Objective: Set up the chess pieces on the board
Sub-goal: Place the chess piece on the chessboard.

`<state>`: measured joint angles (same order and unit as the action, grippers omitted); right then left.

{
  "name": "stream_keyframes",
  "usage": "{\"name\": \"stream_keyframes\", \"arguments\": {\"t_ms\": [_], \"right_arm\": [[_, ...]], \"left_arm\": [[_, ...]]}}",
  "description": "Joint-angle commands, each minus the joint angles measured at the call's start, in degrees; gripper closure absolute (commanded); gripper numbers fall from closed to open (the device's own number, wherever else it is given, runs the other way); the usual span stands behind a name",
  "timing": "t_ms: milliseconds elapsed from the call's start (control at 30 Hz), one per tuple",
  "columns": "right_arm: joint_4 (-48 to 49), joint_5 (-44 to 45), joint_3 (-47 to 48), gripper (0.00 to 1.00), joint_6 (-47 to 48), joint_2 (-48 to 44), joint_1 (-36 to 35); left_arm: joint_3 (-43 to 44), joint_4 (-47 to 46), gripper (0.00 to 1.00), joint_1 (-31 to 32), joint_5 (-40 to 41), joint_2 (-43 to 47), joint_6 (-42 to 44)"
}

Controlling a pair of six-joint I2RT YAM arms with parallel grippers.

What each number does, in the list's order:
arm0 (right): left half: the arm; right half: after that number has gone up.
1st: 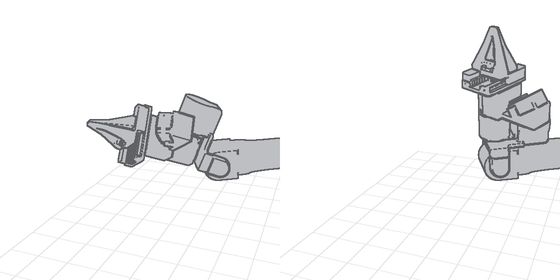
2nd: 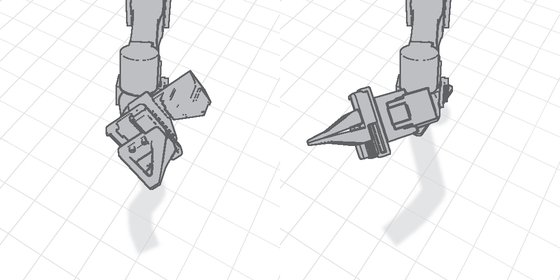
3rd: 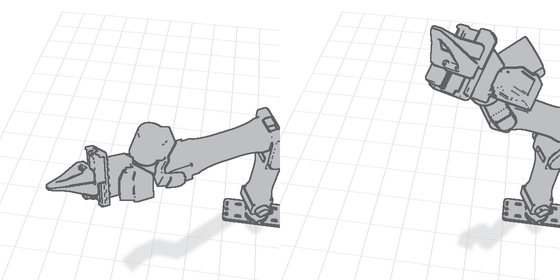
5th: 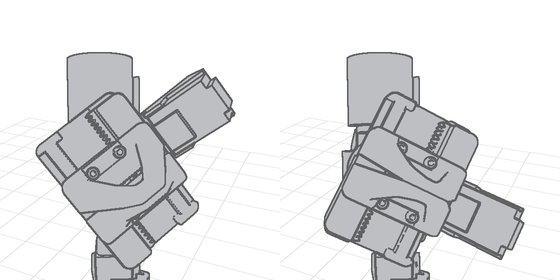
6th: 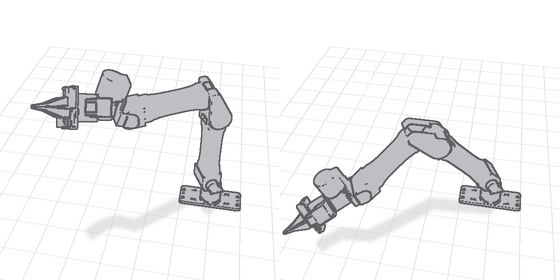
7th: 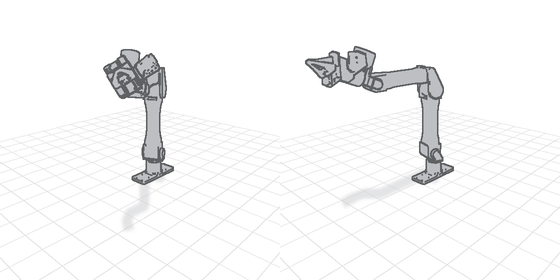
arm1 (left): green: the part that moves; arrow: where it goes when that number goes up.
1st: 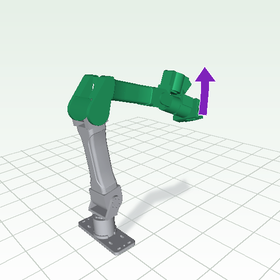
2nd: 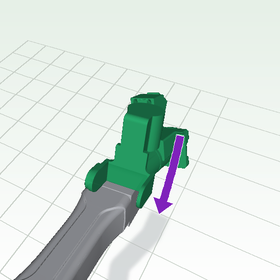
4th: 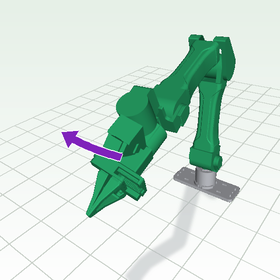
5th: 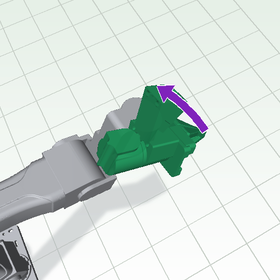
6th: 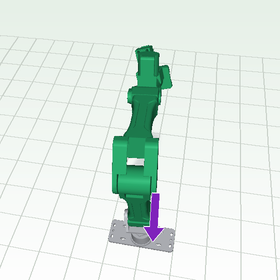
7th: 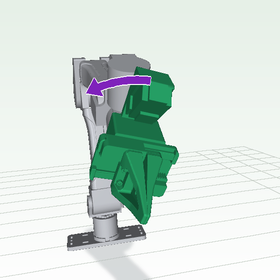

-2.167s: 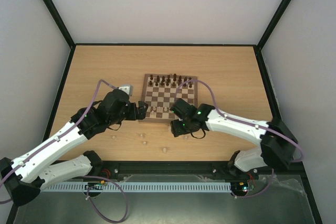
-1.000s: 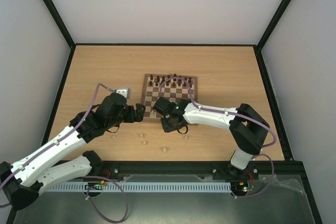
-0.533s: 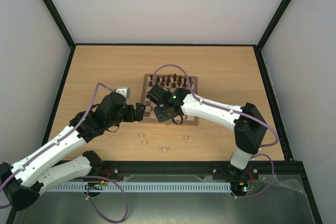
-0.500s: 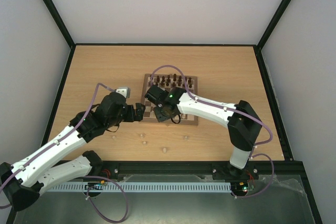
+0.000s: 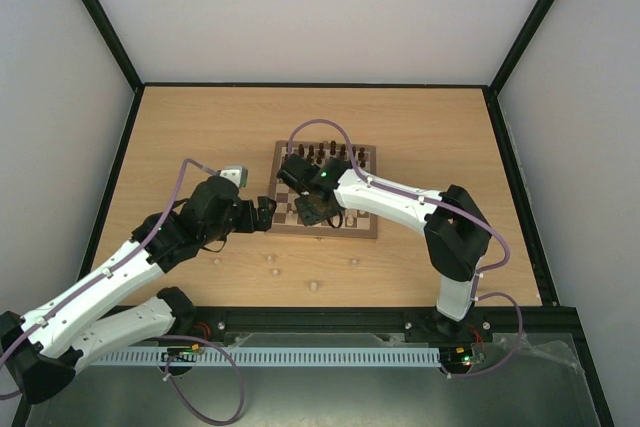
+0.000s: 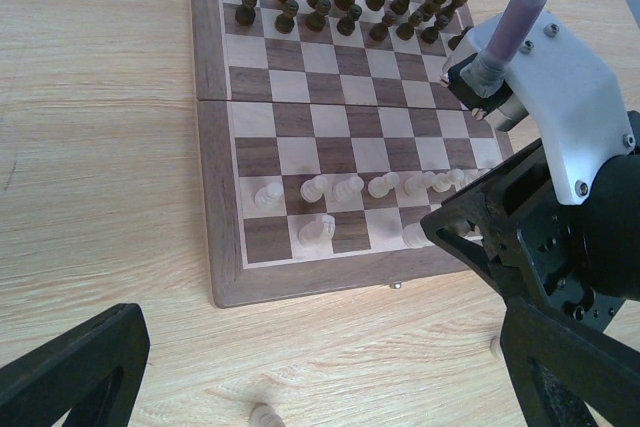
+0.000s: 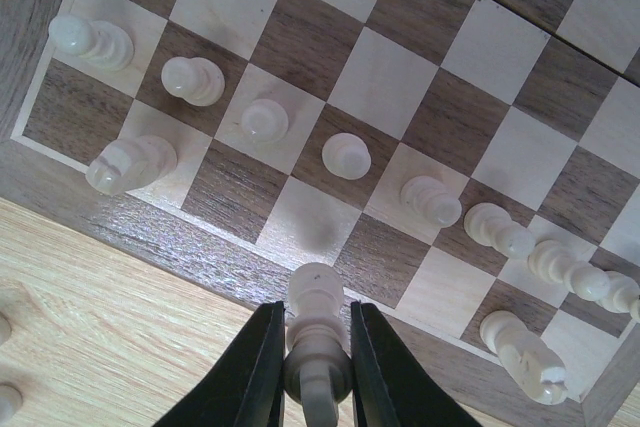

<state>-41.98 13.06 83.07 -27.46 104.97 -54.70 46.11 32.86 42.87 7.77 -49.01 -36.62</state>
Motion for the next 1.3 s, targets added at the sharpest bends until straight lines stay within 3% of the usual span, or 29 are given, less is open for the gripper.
{"name": "stream_keyframes", "arguments": {"t_ms": [0,467,1267], "right_arm": [[-3.04,0.65,0.74,0.84,0.80,0.11,0.36],[-0.27,-0.61,-4.99,0.84,1.14,-2.94,3.85],[2.64,-3.34,-6.43,0.83,1.97,-2.12,4.78]], "left_arm": [[-0.70,-0.50,0.01,-0.33,-0.17,0.60,0.31],[-1.19,-0.99,0.01,-0.34,-0.54,0.03,0.10],[-1.55,-1.84,0.01,-0.42,-0.74,-0.92,0.04]]}}
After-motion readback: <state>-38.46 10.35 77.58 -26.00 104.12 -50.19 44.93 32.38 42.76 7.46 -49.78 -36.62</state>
